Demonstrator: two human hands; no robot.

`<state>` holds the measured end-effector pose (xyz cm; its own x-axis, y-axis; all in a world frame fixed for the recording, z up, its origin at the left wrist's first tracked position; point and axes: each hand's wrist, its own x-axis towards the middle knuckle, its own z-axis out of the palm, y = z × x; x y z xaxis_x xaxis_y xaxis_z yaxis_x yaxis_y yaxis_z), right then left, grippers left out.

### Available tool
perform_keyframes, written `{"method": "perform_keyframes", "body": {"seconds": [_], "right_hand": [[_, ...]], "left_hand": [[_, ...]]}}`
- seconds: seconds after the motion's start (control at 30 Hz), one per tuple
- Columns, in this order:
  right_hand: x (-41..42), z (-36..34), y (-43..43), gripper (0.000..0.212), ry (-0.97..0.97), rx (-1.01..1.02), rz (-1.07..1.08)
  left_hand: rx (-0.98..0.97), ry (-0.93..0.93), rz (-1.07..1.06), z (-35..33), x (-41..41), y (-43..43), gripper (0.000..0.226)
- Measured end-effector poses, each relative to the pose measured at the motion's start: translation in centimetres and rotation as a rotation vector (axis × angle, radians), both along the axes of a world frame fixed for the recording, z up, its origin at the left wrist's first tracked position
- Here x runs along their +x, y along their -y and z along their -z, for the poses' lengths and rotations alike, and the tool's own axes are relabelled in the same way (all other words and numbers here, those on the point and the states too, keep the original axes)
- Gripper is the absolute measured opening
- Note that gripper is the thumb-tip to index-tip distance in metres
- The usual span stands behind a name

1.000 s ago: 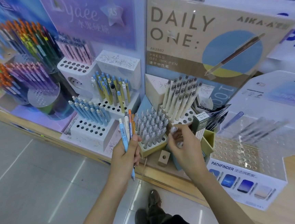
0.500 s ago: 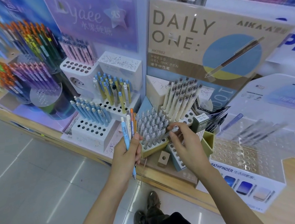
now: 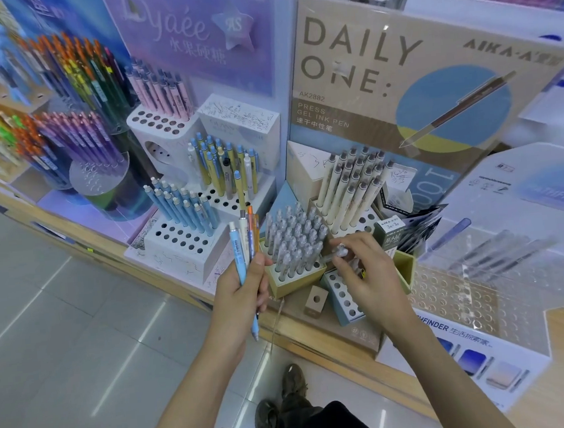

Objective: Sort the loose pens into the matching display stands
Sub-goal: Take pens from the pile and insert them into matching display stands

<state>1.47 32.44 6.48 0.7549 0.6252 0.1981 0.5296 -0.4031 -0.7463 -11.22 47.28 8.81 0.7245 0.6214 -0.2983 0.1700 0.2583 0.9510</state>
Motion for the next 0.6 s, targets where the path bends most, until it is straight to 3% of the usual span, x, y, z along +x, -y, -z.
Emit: {"method": "perform_keyframes", "body": {"seconds": [0.13,0.33,0.47,0.6], "right_hand": [[-0.1,0.2,0.3,0.022,0.034,-0.003,-0.043],[-0.3,1.0,0.0,0.035,0.034,-0.049,-0.001],[0.0,1.6,-0.9,0.018,0.286,-0.064,0.034],[0.8,1.7,-1.9,0.017,0.417,-0.046,0.131]], "left_hand": [[-0.014,0.001,-0.020,0.0,-0.1,0.0,0.021],[-0.023,0.000,-0.016,-0.1,-0.1,0.4,0.021],[-0.024,-0.008,-0.014,0.0,-0.2,0.5,0.022],[-0.013,-0.013,-0.008,-0.1,0.0,0.6,0.023]]}}
